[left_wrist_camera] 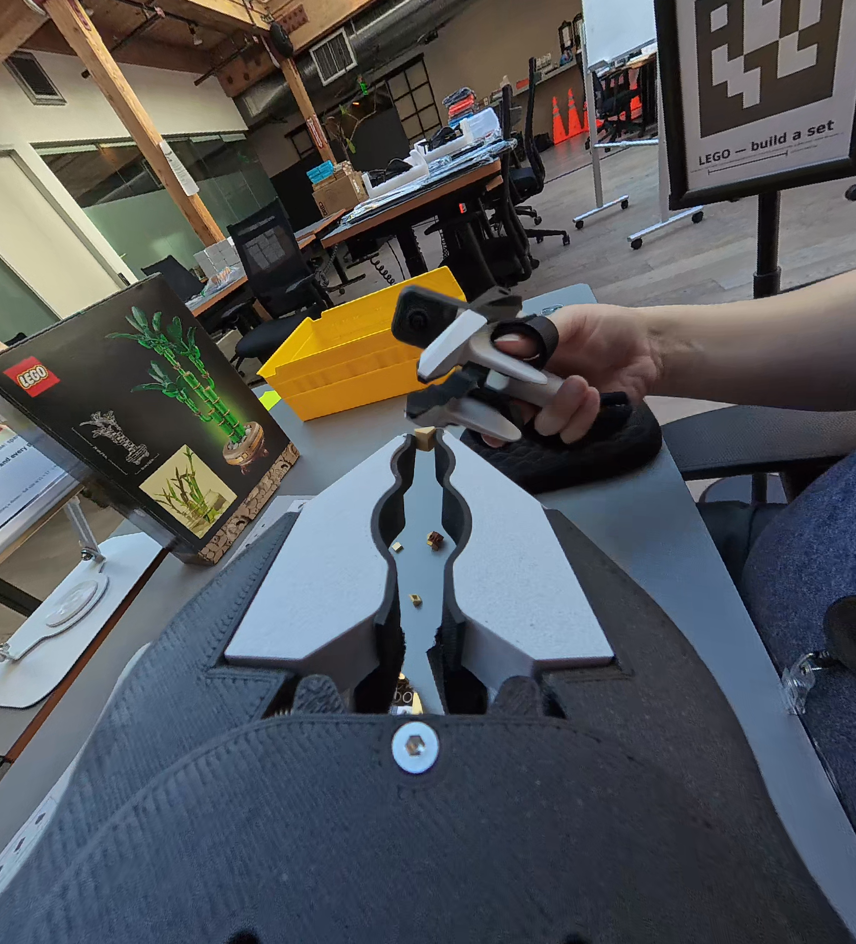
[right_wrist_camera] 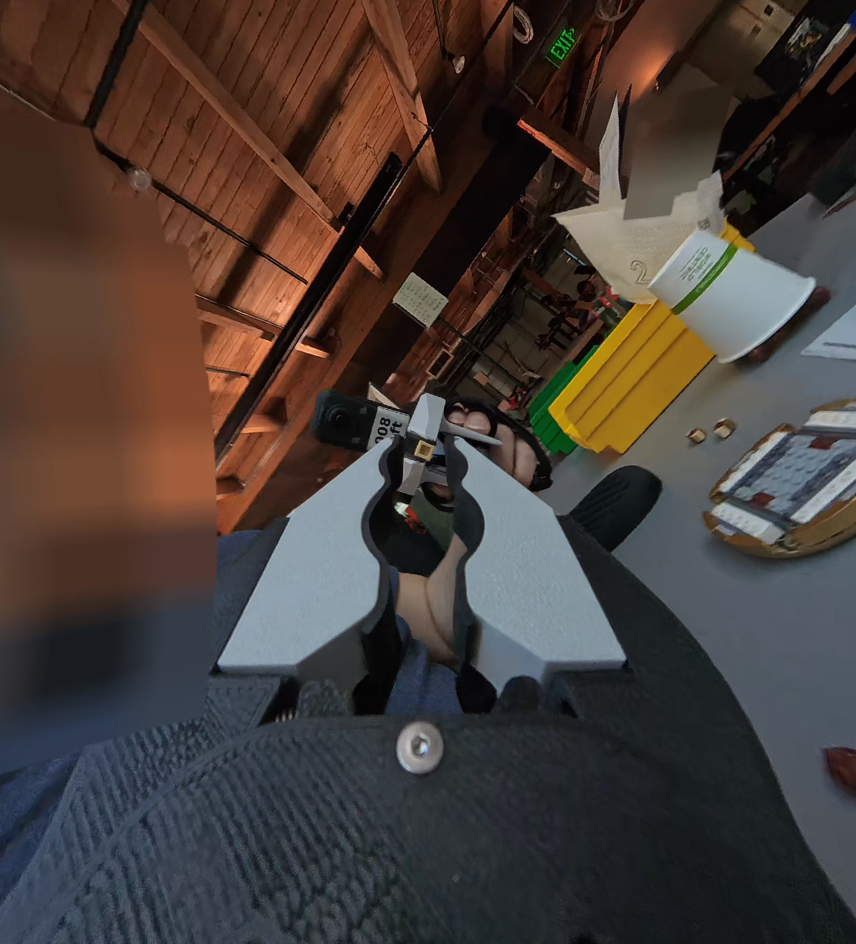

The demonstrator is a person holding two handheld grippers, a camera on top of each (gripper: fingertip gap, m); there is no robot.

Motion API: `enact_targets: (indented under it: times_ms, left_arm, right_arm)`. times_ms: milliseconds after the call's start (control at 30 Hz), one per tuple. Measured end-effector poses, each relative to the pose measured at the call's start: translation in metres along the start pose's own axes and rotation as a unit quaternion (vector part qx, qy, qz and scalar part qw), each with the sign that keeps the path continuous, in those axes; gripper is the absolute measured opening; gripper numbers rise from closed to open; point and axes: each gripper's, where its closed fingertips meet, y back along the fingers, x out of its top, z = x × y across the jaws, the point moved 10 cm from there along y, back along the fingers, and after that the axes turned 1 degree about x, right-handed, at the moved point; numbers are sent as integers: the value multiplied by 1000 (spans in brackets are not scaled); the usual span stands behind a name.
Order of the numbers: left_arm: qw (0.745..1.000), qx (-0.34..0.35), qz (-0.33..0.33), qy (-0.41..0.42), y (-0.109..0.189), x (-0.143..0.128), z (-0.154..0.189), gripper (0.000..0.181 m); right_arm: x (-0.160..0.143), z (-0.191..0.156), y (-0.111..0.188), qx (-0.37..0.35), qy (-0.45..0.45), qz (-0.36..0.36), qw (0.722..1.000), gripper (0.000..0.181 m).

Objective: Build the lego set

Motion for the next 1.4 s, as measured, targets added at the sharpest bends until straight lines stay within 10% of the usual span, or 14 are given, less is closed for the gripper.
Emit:
enact_targets:
  times_ms: [100, 233, 500, 833, 1167, 1400]
  left_arm:
    - [1000, -12, -6, 16, 7, -5, -1, 5]
    - [998, -30, -5, 51, 14, -12, -2, 5]
    - [997, -37, -20, 72, 17, -21, -2, 5]
    - [996, -47, -25, 77, 15, -25, 2, 5]
    - [995, -59, -35, 77, 15, -25, 7, 5]
    - [994, -59, -39, 80, 17, -23, 12, 5]
  right_arm:
    - [29, -3, 30, -120, 245, -93, 958, 12]
    - [46, 16, 58, -256, 484, -295, 783, 18]
    - [31, 57, 47, -303, 457, -467, 694, 24]
    - [37, 71, 45, -279, 444, -521, 673, 25]
    - [35, 58, 5, -192, 510, -711, 445, 26]
    - [39, 70, -14, -136, 461, -792, 377, 26]
